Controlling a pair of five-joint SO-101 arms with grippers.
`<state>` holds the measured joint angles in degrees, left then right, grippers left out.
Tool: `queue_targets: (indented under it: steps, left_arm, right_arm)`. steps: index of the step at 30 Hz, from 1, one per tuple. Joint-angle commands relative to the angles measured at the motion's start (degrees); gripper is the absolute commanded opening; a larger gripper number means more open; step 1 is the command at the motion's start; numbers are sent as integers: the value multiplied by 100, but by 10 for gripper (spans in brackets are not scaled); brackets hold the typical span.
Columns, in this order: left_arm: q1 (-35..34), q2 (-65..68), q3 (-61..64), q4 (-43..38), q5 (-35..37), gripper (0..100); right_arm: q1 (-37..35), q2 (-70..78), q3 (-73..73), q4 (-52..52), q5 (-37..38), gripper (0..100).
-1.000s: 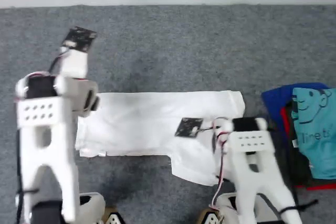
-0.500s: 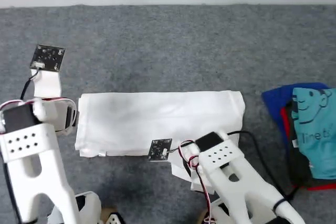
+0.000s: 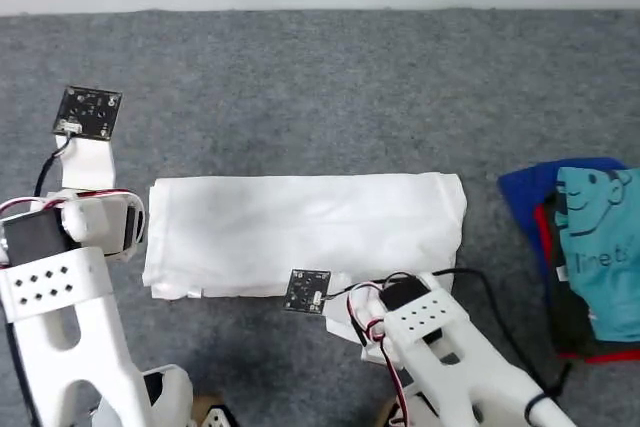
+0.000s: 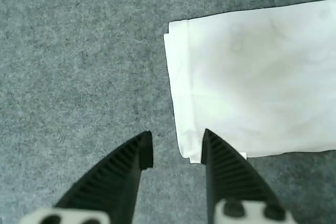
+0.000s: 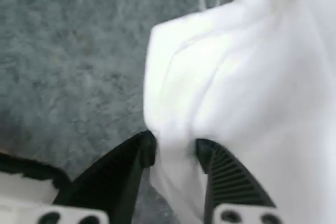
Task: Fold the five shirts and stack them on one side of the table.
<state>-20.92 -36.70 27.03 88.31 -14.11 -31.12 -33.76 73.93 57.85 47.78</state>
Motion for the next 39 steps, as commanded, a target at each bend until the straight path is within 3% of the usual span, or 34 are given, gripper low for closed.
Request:
queue_targets:
  steps: [1, 9, 15, 19, 26, 34, 39]
  left_arm:
    - [-35, -132, -22, -88, -35, 156]
    - [-35, -132, -22, -88, -35, 156]
    - [-35, -123, -22, -88, -35, 156]
    - [-35, -105, -22, -88, -35, 156]
    - [-35, -105, -22, -88, -35, 156]
    - [-35, -97, -22, -88, -26, 156]
    - [-35, -97, -22, -88, -26, 156]
  right_arm:
    - [-75, 119, 308, -479, -26, 22]
    - [-75, 110, 229, -391, -26, 10]
    - [-75, 110, -1090, 1279, -26, 11]
    - [-75, 110, -1908, 1859, -18, 11]
    - [-48, 163, -2382, 1763, 220, 11]
    - [954, 171, -2866, 1305, 800, 11]
    - [1112, 180, -3182, 1138, 1090, 11]
